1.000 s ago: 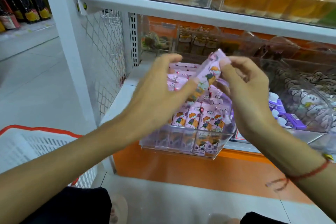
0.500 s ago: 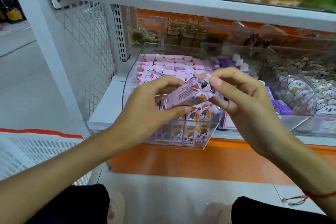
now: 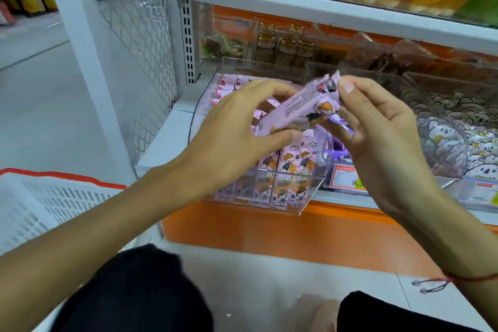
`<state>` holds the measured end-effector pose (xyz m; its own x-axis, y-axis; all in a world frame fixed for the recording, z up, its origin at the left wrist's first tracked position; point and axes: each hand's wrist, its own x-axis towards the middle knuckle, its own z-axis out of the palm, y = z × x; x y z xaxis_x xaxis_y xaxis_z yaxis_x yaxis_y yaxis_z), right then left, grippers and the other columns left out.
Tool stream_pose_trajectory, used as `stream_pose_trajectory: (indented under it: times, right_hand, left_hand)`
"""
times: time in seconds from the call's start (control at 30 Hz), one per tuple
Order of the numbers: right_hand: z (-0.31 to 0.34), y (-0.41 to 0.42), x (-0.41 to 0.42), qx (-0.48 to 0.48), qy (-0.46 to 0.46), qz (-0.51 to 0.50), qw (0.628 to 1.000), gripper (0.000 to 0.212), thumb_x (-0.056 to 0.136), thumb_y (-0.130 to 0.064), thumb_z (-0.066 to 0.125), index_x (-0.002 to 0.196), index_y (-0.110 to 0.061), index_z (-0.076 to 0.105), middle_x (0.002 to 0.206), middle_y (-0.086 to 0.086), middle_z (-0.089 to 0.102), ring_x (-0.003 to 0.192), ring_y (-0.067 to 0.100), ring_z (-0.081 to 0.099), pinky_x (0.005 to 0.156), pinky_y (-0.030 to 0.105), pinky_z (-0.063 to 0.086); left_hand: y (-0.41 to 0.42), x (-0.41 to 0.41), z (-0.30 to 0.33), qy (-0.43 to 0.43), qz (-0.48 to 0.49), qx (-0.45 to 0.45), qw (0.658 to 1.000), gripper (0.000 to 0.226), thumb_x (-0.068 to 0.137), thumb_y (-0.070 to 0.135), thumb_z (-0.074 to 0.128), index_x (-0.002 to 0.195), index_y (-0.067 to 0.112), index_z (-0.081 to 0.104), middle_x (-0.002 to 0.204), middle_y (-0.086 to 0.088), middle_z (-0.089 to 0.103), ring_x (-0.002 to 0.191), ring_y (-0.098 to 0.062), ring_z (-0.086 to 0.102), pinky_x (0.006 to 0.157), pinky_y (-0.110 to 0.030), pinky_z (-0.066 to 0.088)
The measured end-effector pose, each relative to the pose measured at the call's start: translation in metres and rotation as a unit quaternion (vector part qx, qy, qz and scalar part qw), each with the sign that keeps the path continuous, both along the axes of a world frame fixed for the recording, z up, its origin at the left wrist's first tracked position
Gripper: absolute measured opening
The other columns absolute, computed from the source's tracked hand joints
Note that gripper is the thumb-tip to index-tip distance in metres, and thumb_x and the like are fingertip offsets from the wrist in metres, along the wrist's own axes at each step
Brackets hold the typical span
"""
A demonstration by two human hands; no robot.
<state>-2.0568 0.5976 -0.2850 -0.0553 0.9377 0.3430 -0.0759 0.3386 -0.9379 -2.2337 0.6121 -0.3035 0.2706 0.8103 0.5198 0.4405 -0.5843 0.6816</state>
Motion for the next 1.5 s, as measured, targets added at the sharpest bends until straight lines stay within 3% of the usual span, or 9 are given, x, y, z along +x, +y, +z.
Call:
stream_pose_trajectory:
  times: [0.17,0.37,0.53,0.63,0.77,0.9,1.07,1.33,1.5]
  right_hand:
    - [0.011,0.006,-0.041,-0.025,-0.079,-0.026,0.996,0.017,0.099,-0.025,0.047,0.093,-0.018,0.061,0.086,0.0,0.068,0.076,0.009,0.067,0.067,0.023,0.056]
    - [-0.032,-0.006,-0.138,-0.023,-0.203,0.094,0.974,0.017,0.093,-0.015,0.052,0.077,-0.02,0.053,0.061,-0.001,0.057,0.05,0.01,0.053,0.048,0.025,0.044]
    - [-0.145,-0.039,-0.228,0.175,-0.509,0.251,0.805,0.023,0.097,-0.028,0.047,0.116,-0.019,0.056,0.112,0.002,0.063,0.101,0.02,0.057,0.084,0.039,0.049]
    - [-0.214,-0.035,-0.264,0.312,-0.618,0.249,0.677,0.043,0.103,-0.032,0.031,0.142,-0.015,0.035,0.149,0.008,0.037,0.137,0.025,0.032,0.11,0.038,0.027]
    - [-0.272,-0.027,-0.287,0.376,-0.692,0.275,0.551,0.04,0.104,-0.03,0.028,0.134,-0.014,0.049,0.141,0.01,0.047,0.134,0.03,0.036,0.114,0.045,0.02]
    - [-0.29,-0.026,-0.286,0.382,-0.656,0.275,0.59,0.021,0.095,-0.024,0.053,0.104,-0.011,0.068,0.104,0.011,0.068,0.107,0.031,0.059,0.107,0.049,0.036]
    - [-0.302,-0.022,-0.283,0.342,-0.575,0.246,0.702,0.029,0.094,-0.033,0.052,0.097,-0.011,0.071,0.099,0.007,0.068,0.1,0.023,0.062,0.109,0.043,0.034]
    - [-0.306,-0.019,-0.284,0.311,-0.583,0.267,0.702,0.039,0.096,-0.039,0.04,0.1,-0.015,0.07,0.105,0.004,0.069,0.104,0.021,0.06,0.113,0.038,0.025]
    - [-0.289,-0.021,-0.291,0.295,-0.642,0.297,0.642,0.037,0.099,-0.038,0.04,0.11,-0.016,0.067,0.117,0.005,0.066,0.113,0.02,0.057,0.112,0.037,0.025]
  left_hand:
    - [-0.034,-0.035,-0.005,-0.057,0.064,-0.049,0.995,0.046,0.086,0.038,0.067,0.131,0.03,0.057,0.117,0.021,0.064,0.099,0.005,0.059,0.083,-0.019,0.051]
    - [-0.094,-0.122,-0.054,-0.189,0.235,-0.091,0.949,0.024,0.083,0.029,0.072,0.105,0.037,0.064,0.091,0.029,0.069,0.08,0.008,0.064,0.062,-0.006,0.048]
    - [-0.119,-0.188,-0.128,-0.202,0.351,-0.163,0.9,0.019,0.084,0.024,0.068,0.101,0.03,0.065,0.092,0.02,0.069,0.078,0.011,0.063,0.061,-0.003,0.045]
    - [-0.128,-0.231,-0.178,-0.167,0.422,-0.218,0.864,0.03,0.084,0.03,0.07,0.112,0.02,0.068,0.103,0.008,0.069,0.091,-0.002,0.064,0.063,-0.006,0.046]
    - [-0.131,-0.287,-0.244,-0.15,0.454,-0.304,0.824,0.024,0.083,0.031,0.073,0.105,0.022,0.072,0.098,0.002,0.071,0.079,-0.011,0.065,0.068,-0.023,0.046]
    - [-0.123,-0.322,-0.311,-0.138,0.439,-0.392,0.797,0.014,0.081,0.027,0.075,0.092,0.03,0.068,0.067,0.021,0.068,0.051,0.003,0.063,0.056,-0.01,0.045]
    - [-0.115,-0.344,-0.393,-0.006,0.385,-0.517,0.764,0.024,0.081,0.04,0.073,0.103,0.03,0.072,0.093,0.01,0.072,0.084,-0.007,0.069,0.083,-0.027,0.048]
    - [-0.126,-0.329,-0.433,0.061,0.436,-0.519,0.733,0.024,0.082,0.038,0.069,0.102,0.024,0.067,0.106,0.005,0.071,0.098,-0.018,0.065,0.073,-0.024,0.04]
    - [-0.122,-0.333,-0.409,0.162,0.362,-0.569,0.72,0.047,0.09,0.045,0.059,0.13,0.022,0.053,0.131,0.001,0.057,0.12,-0.024,0.054,0.091,-0.031,0.04]
